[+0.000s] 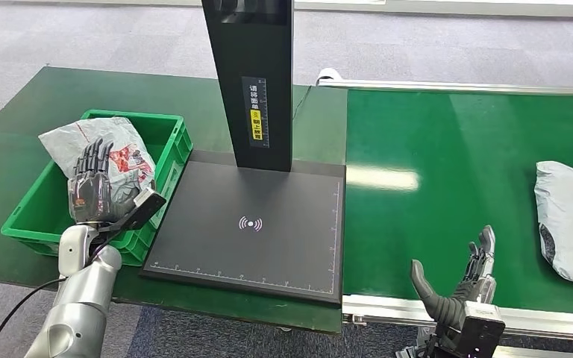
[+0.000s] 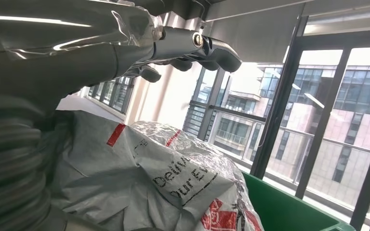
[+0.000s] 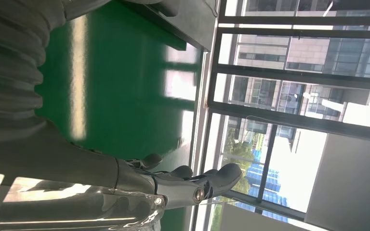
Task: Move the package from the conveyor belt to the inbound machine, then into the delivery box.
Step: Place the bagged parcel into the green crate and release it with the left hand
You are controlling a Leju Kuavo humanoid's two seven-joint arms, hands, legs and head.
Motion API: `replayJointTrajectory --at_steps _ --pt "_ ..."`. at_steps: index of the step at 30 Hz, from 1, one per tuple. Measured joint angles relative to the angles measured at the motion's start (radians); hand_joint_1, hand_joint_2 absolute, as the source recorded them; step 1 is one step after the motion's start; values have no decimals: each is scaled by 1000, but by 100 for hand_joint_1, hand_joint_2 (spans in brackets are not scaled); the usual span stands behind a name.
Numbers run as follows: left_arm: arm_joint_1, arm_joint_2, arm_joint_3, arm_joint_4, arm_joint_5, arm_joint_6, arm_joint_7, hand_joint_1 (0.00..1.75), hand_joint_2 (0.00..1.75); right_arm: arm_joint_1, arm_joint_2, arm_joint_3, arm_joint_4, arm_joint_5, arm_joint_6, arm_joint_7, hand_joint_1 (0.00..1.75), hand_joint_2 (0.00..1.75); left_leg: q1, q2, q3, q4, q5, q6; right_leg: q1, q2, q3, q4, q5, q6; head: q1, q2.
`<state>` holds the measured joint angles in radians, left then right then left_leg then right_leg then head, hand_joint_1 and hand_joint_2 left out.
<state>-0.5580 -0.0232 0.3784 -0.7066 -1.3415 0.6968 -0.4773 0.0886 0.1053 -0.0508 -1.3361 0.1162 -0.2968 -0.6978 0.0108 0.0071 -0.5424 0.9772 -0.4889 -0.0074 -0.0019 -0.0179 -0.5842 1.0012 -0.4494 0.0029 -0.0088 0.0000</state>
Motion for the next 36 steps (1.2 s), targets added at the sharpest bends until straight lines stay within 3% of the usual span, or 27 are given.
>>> replayJointTrajectory --at_steps 4,6,9,13,20,24,27,30,36 --pt "1 0 2 0 84 -7 -65 0 175 4 0 -3 -4 7 4 0 0 175 0 0 0 0 0 0 0 0 0 0 0 0 0 0" --pt "6 3 -4 -9 187 -55 -108 0 175 5 0 -8 -5 11 10 0 0 175 0 0 -1 0 0 0 0 0 0 0 0 0 0 0" --pt "40 20 -31 -73 420 -259 -175 0 175 2 -1 -18 -5 10 18 0 0 175 0 1 -1 0 0 0 0 1 -1 0 0 0 0 0" --pt "118 55 -74 -257 749 -539 -217 0 175 -8 -3 -34 -4 6 24 0 0 175 0 3 -3 0 0 0 0 3 -4 0 0 0 0 0" --pt "288 83 -107 -670 1047 -654 -225 0 175 -8 4 -44 -2 38 43 0 0 175 0 4 -6 0 -2 -1 0 3 -7 0 0 0 0 0" --pt "369 81 -101 -862 1184 -862 -225 0 175 -11 20 -61 -2 66 75 0 0 175 0 4 -7 0 -2 -1 0 3 -8 0 -1 0 0 0" --pt "406 50 -99 -940 1209 -1010 -225 0 175 -26 35 -71 1 83 90 0 0 175 0 4 -6 0 -2 -1 0 3 -7 0 -1 0 0 0" --pt "437 4 -134 -955 1159 -1017 -225 0 175 -54 40 -73 17 81 92 0 0 175 0 4 -5 0 -2 -1 0 3 -7 0 0 0 0 0" --pt "479 -95 -323 -871 1203 -869 -225 0 175 -108 41 -29 54 51 75 0 0 175 -1 4 -5 0 -2 -1 -1 3 -6 0 0 0 0 0"
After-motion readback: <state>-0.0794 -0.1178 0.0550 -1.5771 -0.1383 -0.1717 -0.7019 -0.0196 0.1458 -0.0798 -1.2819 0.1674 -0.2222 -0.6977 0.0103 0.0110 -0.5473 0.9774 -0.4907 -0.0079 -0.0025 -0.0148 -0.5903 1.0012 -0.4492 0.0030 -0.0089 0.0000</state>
